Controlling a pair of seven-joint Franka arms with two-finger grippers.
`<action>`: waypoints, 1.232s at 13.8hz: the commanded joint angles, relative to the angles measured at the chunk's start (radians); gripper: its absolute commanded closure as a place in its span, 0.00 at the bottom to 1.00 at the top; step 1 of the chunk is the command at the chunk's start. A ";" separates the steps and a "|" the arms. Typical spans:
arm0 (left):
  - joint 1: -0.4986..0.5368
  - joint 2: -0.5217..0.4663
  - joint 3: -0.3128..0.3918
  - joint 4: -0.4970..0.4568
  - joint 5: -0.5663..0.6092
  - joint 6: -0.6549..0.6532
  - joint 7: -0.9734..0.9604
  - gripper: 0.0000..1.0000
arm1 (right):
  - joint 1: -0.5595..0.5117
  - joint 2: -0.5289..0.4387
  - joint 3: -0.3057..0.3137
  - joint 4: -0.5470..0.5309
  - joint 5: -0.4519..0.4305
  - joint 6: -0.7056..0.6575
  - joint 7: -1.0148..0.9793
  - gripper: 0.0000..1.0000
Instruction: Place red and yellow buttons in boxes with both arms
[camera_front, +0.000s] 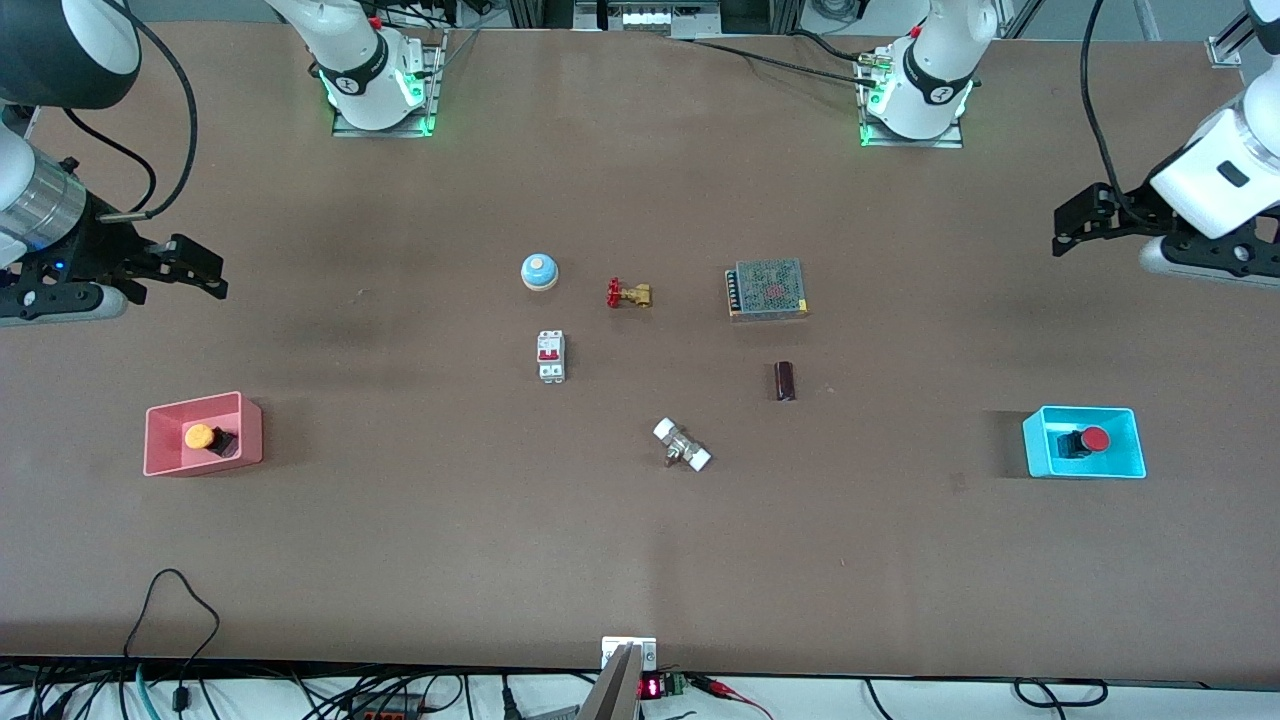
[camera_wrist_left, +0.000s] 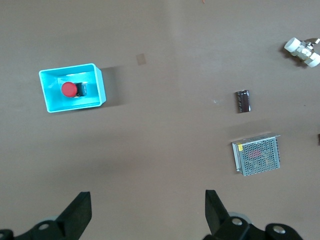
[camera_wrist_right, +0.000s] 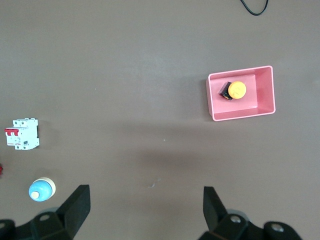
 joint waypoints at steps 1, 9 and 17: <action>-0.090 0.002 0.101 0.020 0.012 -0.013 0.001 0.00 | 0.002 -0.007 -0.005 -0.010 0.013 -0.003 0.018 0.00; -0.093 0.001 0.091 0.020 0.014 -0.025 -0.005 0.00 | 0.003 -0.001 -0.003 -0.004 0.016 -0.013 0.074 0.00; -0.092 0.001 0.097 0.020 0.014 -0.033 -0.005 0.00 | 0.035 0.003 -0.014 0.009 0.036 -0.026 0.127 0.00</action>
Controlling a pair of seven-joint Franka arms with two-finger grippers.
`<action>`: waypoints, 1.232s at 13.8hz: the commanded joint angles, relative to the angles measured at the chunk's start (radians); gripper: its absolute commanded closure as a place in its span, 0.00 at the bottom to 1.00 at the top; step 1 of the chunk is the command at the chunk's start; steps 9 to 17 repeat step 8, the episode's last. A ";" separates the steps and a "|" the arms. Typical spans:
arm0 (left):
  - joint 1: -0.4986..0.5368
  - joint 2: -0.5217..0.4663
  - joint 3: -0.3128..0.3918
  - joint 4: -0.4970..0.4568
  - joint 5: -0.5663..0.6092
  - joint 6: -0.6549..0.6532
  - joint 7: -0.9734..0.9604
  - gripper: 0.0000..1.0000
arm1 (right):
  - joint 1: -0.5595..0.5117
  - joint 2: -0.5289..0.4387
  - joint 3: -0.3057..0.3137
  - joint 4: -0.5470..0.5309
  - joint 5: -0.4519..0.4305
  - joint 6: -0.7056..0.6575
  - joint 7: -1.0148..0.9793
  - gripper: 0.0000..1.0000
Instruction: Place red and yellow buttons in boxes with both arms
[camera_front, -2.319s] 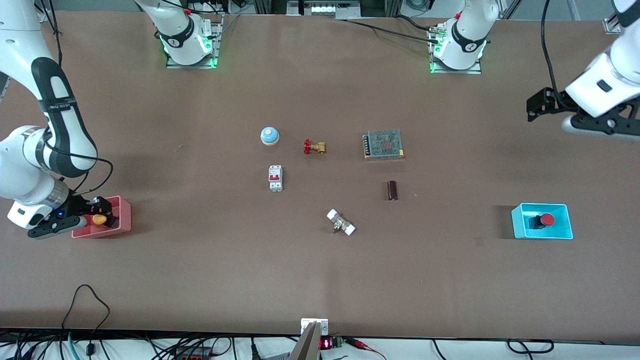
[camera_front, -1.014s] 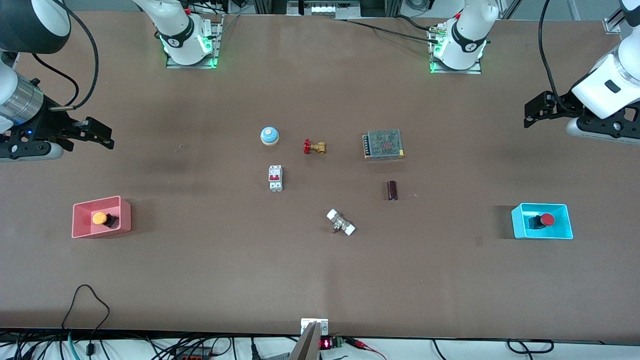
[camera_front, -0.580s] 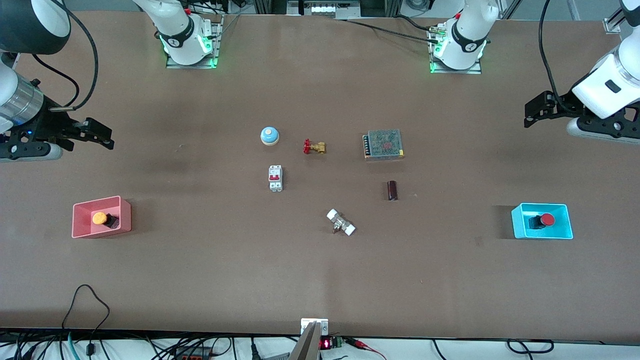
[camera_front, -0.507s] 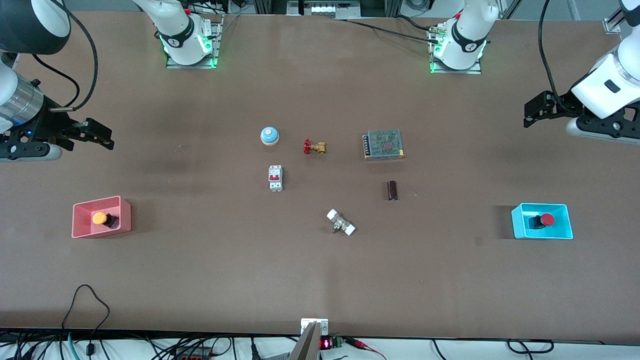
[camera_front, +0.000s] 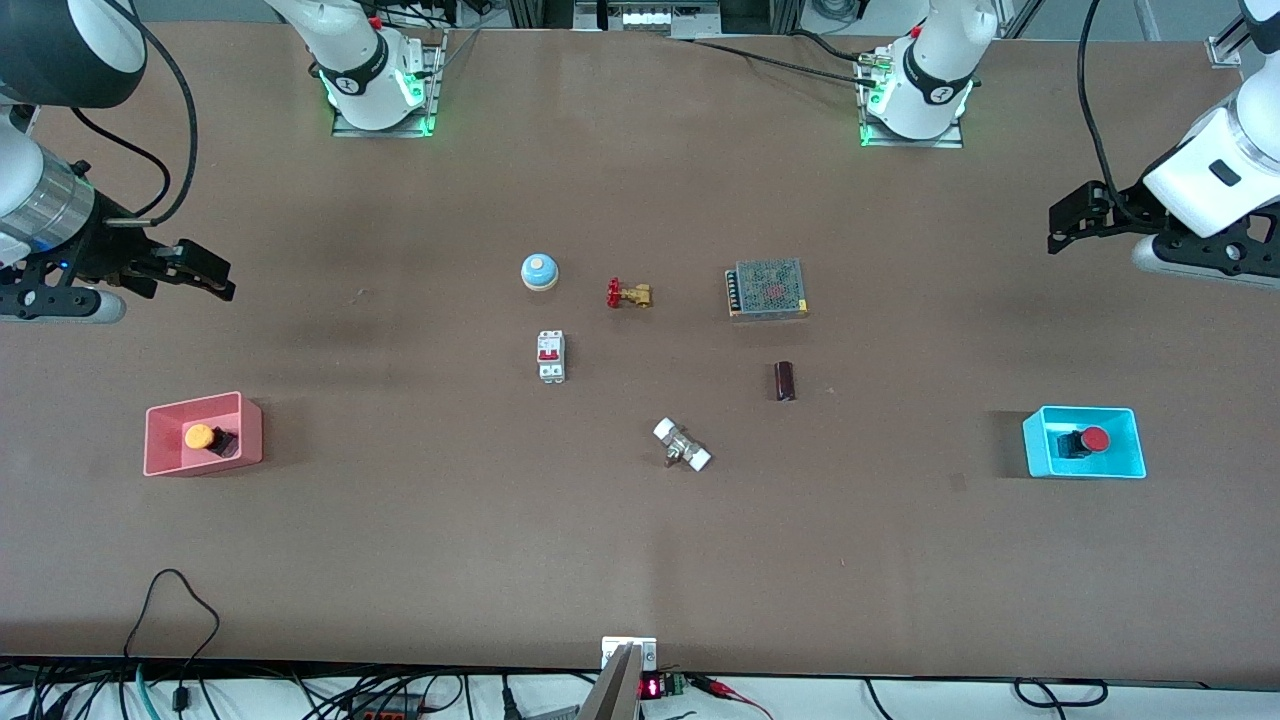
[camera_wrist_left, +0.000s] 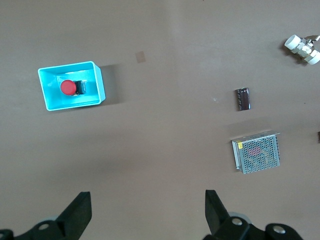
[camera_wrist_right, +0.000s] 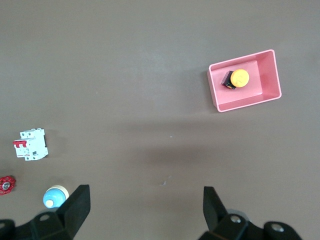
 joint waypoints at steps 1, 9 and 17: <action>-0.011 0.001 0.010 0.019 0.012 -0.023 -0.006 0.00 | 0.048 -0.001 -0.033 0.017 0.020 -0.019 0.018 0.00; -0.011 0.001 0.006 0.019 0.013 -0.027 -0.006 0.00 | 0.104 0.010 -0.078 0.025 0.017 -0.019 0.016 0.00; -0.011 0.001 0.006 0.019 0.013 -0.027 -0.006 0.00 | 0.104 0.010 -0.078 0.025 0.017 -0.019 0.016 0.00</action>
